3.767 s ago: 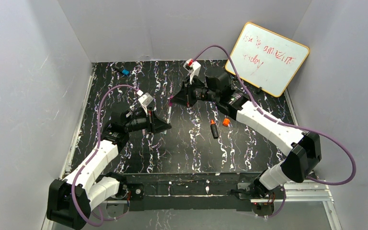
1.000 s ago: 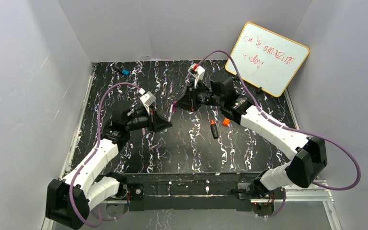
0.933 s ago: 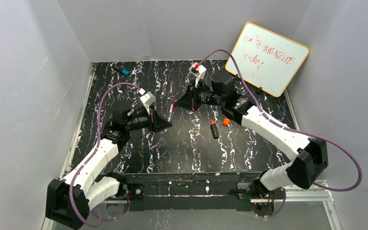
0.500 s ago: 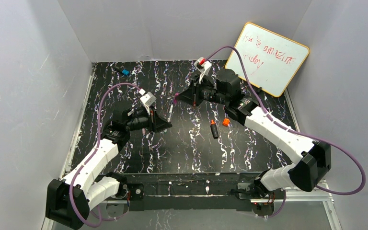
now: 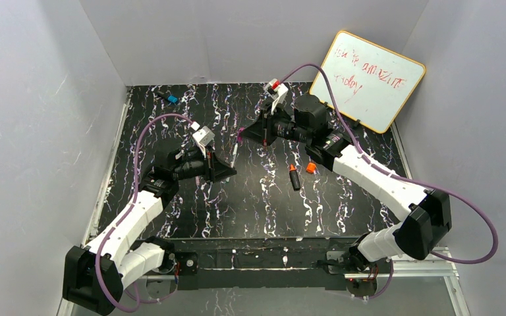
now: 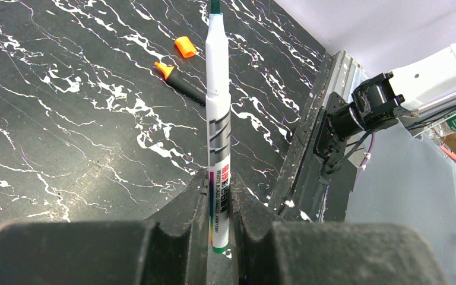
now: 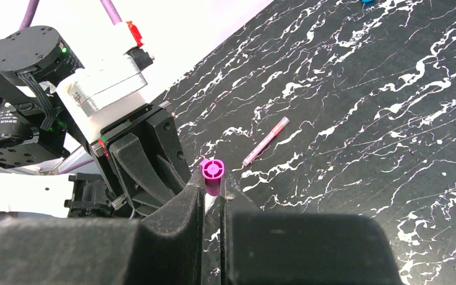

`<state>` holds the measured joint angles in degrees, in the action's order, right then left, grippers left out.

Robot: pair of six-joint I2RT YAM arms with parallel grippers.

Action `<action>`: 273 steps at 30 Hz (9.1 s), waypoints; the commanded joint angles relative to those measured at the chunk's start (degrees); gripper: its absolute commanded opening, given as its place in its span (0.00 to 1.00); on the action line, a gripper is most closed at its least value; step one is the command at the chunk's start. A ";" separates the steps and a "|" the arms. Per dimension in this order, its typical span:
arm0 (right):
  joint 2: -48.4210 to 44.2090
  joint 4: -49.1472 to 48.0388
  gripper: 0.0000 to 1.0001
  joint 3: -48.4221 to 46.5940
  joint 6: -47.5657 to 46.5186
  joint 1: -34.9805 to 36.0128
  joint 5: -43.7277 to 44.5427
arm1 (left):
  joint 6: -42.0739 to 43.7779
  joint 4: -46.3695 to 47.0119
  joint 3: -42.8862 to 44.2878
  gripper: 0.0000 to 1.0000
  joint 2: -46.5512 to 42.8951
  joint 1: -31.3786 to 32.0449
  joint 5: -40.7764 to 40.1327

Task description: Insert the pens into the pen caps

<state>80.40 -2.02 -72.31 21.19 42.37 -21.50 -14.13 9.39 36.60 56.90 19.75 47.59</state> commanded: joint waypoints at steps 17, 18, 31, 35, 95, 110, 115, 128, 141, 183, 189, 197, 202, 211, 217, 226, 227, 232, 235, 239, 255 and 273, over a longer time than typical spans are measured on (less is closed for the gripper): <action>0.71 -5.28 0.14 0.87 2.37 -0.35 -2.63 | 0.60 0.10 2.07 0.00 -1.18 0.20 0.90; 0.74 -5.23 0.14 1.00 2.37 -0.35 -2.59 | 0.60 0.10 2.11 0.00 -1.20 0.20 0.92; 0.85 -5.98 0.14 2.00 2.17 -0.35 -2.12 | 0.51 0.19 2.03 0.00 -1.27 0.21 1.13; 1.18 -5.89 0.14 1.91 2.19 -0.35 -2.36 | 0.59 0.18 2.04 0.00 -1.36 0.20 1.01; 1.86 -7.59 0.14 -3.34 1.31 -1.50 -1.89 | 3.38 -7.81 2.83 0.00 -0.74 1.08 -2.73; 1.34 -8.39 0.14 2.50 3.90 -1.66 -4.39 | 3.72 -7.30 2.95 0.00 -2.18 1.08 -3.14; 1.91 -9.21 0.14 3.54 4.70 -1.63 -5.01 | 3.58 -7.02 2.84 0.00 -2.80 1.08 -3.85; 2.39 -11.34 0.15 4.47 7.23 -1.59 -6.67 | 3.74 -7.22 2.86 0.00 -3.15 1.08 -4.65; 0.65 -14.28 0.15 9.69 10.52 -1.11 -8.36 | 2.80 -1.59 5.60 0.00 -2.04 1.08 -10.93; 3.44 -20.30 0.75 3.13 6.49 -0.50 -3.20 | 4.29 -2.80 6.56 0.00 0.34 1.08 -6.14; 4.07 -21.31 0.68 0.63 6.23 -0.61 -6.05 | 4.35 -2.80 6.47 0.00 1.44 1.08 -6.33; 5.70 -21.24 0.51 -1.05 6.74 -0.76 -7.71 | 4.55 -2.80 6.12 0.00 1.76 1.13 -6.20; 6.72 -20.29 0.49 -1.35 6.84 -0.78 -8.57 | 4.73 -2.71 6.28 0.00 1.93 1.13 -6.19; 7.71 -20.82 0.41 -0.89 7.22 -0.79 -8.91 | 4.64 -2.61 6.77 0.00 2.19 1.08 -6.02; 8.27 -20.47 0.17 -1.68 7.26 -0.80 -9.41 | 4.55 -2.62 6.78 0.00 2.08 1.08 -6.04; 7.78 -20.17 0.01 2.28 8.43 -0.78 -10.18 | 2.64 0.78 11.46 0.00 2.35 1.08 -7.68; 7.66 -20.27 0.01 3.18 8.69 -0.76 -10.41 | 2.54 1.13 12.80 0.00 2.60 1.08 -8.15; 7.24 -20.15 0.01 7.29 9.22 -0.47 -10.60 | 1.93 3.96 18.30 0.00 4.48 1.08 -9.33; 7.31 -19.65 0.01 8.33 8.90 0.28 -10.19 | 1.65 5.37 20.62 0.00 5.58 1.08 -9.41; 8.06 -19.34 0.01 9.52 8.44 1.70 -9.89 | 1.54 6.31 21.89 0.00 6.15 1.08 -10.20; 9.12 -17.00 0.01 16.39 6.77 6.06 -10.56 | 4.71 4.13 28.38 0.00 5.87 -2.57 -15.33; 12.94 -17.75 0.01 18.70 6.82 10.40 -11.84 | 0.95 10.75 28.37 0.00 5.05 -5.45 -17.27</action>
<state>88.09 -41.58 -60.20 28.47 45.43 -16.75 -9.06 -6.48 56.27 65.58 17.69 38.02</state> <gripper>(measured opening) 0.219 0.125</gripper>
